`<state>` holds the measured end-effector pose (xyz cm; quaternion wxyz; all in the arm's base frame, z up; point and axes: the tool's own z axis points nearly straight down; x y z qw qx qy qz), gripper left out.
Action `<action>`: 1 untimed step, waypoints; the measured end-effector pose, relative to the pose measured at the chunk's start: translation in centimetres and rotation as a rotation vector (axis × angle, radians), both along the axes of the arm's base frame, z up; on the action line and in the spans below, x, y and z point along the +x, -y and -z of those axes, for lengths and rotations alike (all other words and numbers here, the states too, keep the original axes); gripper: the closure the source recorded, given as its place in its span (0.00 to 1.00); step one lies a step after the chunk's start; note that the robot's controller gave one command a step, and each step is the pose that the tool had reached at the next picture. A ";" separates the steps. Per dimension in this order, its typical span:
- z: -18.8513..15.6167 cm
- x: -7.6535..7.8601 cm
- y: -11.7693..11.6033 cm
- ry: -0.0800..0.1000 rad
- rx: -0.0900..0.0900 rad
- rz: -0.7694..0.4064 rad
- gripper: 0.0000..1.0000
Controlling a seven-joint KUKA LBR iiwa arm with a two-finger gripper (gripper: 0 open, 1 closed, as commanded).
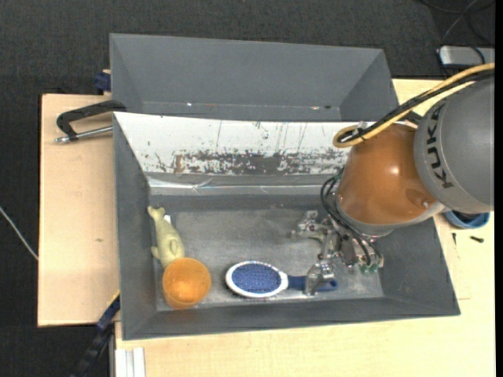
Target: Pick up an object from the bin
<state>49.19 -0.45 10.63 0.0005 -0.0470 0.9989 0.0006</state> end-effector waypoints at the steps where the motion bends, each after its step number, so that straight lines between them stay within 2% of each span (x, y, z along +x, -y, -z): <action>1: 0.0 0.0 0.0 0.000 0.000 0.000 1.00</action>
Offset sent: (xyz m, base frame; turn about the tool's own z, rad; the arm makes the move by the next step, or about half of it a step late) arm 0.0000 0.0000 0.0000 0.0000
